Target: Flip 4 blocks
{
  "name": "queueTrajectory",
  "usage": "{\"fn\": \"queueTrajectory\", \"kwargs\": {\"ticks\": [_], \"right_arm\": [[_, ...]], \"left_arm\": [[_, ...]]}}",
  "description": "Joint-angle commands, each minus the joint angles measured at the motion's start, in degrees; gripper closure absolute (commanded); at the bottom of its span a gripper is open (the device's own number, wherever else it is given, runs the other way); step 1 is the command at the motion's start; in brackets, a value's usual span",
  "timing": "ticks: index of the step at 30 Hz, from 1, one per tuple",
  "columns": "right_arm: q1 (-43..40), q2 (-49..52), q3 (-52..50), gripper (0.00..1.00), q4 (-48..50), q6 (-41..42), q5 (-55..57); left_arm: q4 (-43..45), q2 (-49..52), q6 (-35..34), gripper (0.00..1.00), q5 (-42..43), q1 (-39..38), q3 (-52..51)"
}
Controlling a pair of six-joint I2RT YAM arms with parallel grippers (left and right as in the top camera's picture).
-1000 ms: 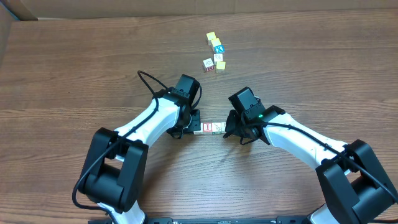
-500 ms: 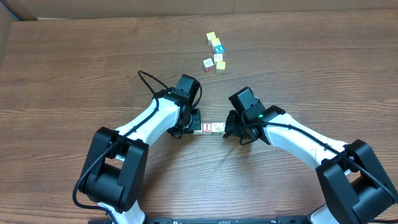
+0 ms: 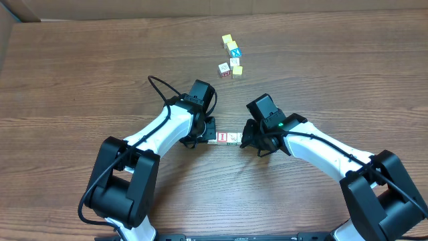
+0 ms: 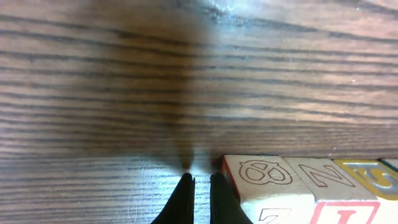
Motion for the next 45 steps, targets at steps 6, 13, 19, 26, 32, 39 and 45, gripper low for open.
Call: {"fn": "queueTrajectory", "kwargs": {"ticks": [6,13,19,26,32,39,45], "right_arm": [[0.2,0.1,-0.3,0.96,-0.5,6.2,-4.8],[0.5,0.1,-0.3,0.96,-1.0,11.5,-5.7],[2.3,0.1,-0.3,0.96,-0.7,16.9,-5.6],[4.5,0.1,-0.3,0.96,-0.7,21.9,-5.6],[5.2,0.1,-0.3,0.96,-0.3,22.1,-5.6],[5.3,0.1,-0.3,0.96,-0.4,22.5,-4.7],[5.3,0.1,-0.3,0.96,-1.9,22.4,-4.7]], "left_arm": [[2.4,0.6,-0.8,0.96,0.9,-0.1,0.7],[4.9,0.6,-0.9,0.96,1.0,-0.1,0.7],[6.6,0.6,-0.8,0.96,2.2,-0.1,0.7],[8.2,0.6,-0.8,0.96,2.2,-0.1,0.7],[9.4,0.6,-0.8,0.96,2.2,-0.1,0.7],[10.0,1.6,-0.8,0.96,3.5,-0.5,0.7],[10.4,1.8,-0.7,0.96,3.5,-0.5,0.7]]}}
